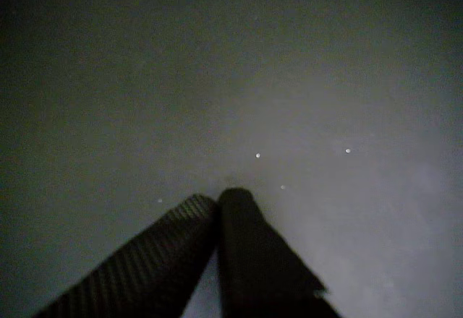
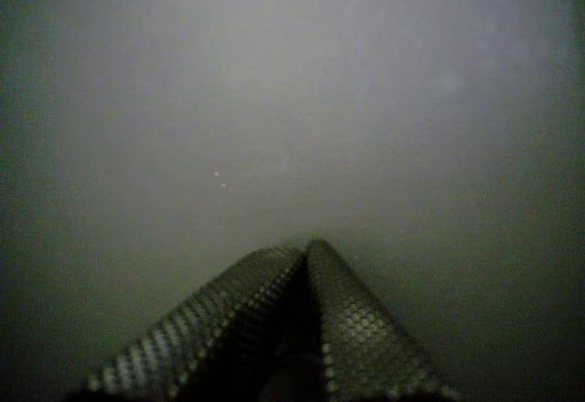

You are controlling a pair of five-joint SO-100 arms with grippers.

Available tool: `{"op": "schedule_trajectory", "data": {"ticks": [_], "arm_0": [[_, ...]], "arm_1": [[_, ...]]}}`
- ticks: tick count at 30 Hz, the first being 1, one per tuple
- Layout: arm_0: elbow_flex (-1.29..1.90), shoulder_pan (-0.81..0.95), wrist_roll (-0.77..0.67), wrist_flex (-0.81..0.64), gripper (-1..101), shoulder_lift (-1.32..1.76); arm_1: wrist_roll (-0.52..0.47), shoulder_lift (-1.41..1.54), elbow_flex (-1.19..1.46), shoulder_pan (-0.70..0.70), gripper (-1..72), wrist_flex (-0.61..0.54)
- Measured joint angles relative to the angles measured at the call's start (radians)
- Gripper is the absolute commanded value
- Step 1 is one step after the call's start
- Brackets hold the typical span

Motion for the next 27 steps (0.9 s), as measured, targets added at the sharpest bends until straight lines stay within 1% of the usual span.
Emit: {"op": "schedule_trajectory", "data": {"ticks": [2,3,4,5,27], "arm_0": [[0.000,0.000,0.000,0.000,0,0.000],[0.000,0.012,0.017,0.000,0,0.000],[0.000,0.052,0.055,0.000,0,0.000],[0.000,0.061,0.057,0.000,0,0.000],[-0.017,0.057,0.058,-0.009,0,0.000]], "arm_1": [[-0.005,0.000,0.000,0.008,-0.5,-0.008],[-0.006,0.000,0.000,0.040,-0.5,-0.014],[-0.018,0.000,0.000,0.043,-0.5,-0.015],[-0.012,0.000,0.000,0.055,-0.5,-0.018],[-0.012,0.000,0.000,0.052,-0.5,-0.018]]}}
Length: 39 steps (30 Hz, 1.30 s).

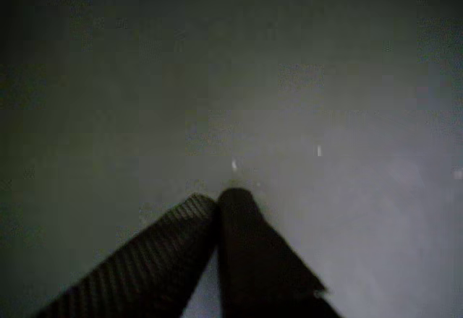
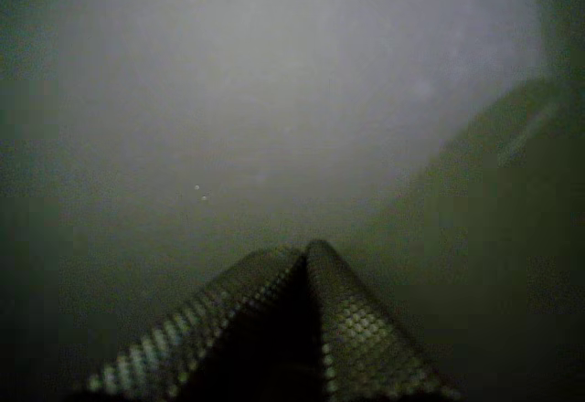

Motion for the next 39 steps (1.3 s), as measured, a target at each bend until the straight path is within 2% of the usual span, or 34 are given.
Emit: {"op": "schedule_trajectory", "data": {"ticks": [2,5,7,10,12,13,14,16,18,19,21,32,37,39], "arm_0": [[-0.061,-0.037,0.074,-0.100,0,0.000],[-0.233,-0.097,0.164,-0.175,0,0.000],[-0.382,-0.265,0.193,-0.222,0,0.002],[-0.549,-0.385,0.256,-0.314,0,-0.120],[-0.649,-0.453,0.282,-0.460,0,-0.296],[-0.669,-0.469,0.311,-0.583,0,-0.407],[-0.670,-0.479,0.325,-0.623,0,-0.446],[-0.736,-0.471,0.334,-0.810,0,-0.669],[-0.793,-0.474,0.365,-0.893,0,-0.833],[-0.873,-0.457,0.419,-0.908,0,-0.954],[-0.939,-0.445,0.439,-0.927,0,-1.058],[-1.433,-0.419,0.466,-0.943,0,-1.628],[-1.368,-0.416,0.466,-0.910,0,-1.557],[-1.155,-0.379,0.466,-0.827,0,-1.259]], "arm_1": [[0.000,0.000,0.000,0.000,-0.5,0.000],[0.000,0.000,0.000,0.000,-0.5,0.000],[0.000,0.000,0.000,-0.014,-0.5,0.000],[-0.008,0.000,0.000,-0.012,-0.5,0.000],[-0.017,0.000,0.000,-0.012,-0.5,0.000],[-0.017,0.000,0.000,-0.012,-0.5,0.000],[-0.017,0.000,0.000,-0.012,-0.5,0.000],[-0.017,0.000,0.000,-0.012,-0.5,0.000],[-0.017,0.000,0.000,-0.012,-0.5,0.000],[-0.017,0.000,0.000,-0.012,-0.5,0.000],[-0.017,0.000,0.000,-0.012,-0.5,0.000],[-0.017,0.000,0.000,-0.012,-0.5,0.000],[-0.008,0.000,0.000,-0.012,-0.5,0.000],[-0.008,0.000,0.000,-0.012,-0.5,0.000]]}}
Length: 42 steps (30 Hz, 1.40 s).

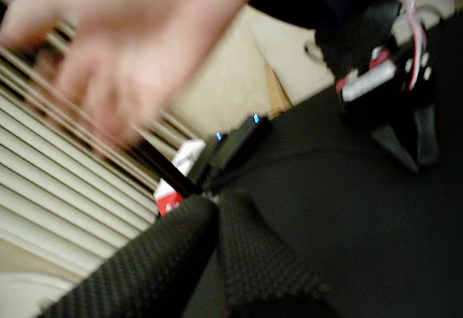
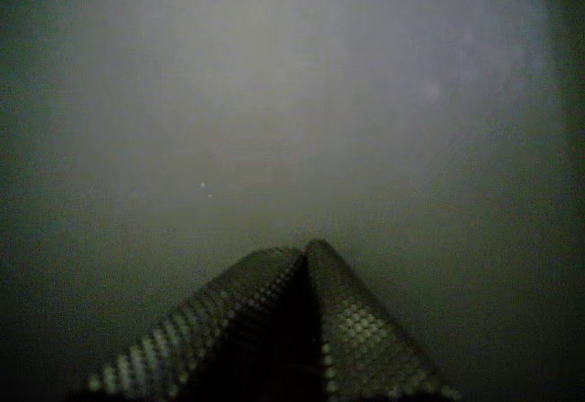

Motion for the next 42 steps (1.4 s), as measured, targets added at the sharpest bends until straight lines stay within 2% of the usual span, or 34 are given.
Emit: {"op": "schedule_trajectory", "data": {"ticks": [2,5,7,10,13,15,20,42], "arm_0": [[0.077,0.026,0.000,0.054,0,0.156],[0.284,0.091,-0.094,0.515,0,0.759],[0.419,0.178,-0.204,0.724,0,1.034],[0.500,0.318,-0.347,0.934,0,1.261],[0.713,0.446,-0.431,0.933,0,1.252],[0.824,0.469,-0.449,0.919,0,1.270],[1.181,0.383,-0.465,0.816,0,1.264],[1.186,0.368,-0.456,0.808,0,1.264]], "arm_1": [[0.000,0.000,0.000,0.015,-0.5,0.000],[0.000,0.000,0.000,0.011,-0.5,0.000],[0.000,0.000,0.000,0.011,-0.5,0.000],[0.018,0.000,0.000,0.011,-0.5,0.000],[0.018,0.000,0.000,0.011,-0.5,0.000],[0.008,0.000,0.000,0.011,-0.5,0.000],[0.008,0.000,0.000,0.011,-0.5,0.000],[-0.028,0.000,0.000,0.000,-0.5,0.000]]}}
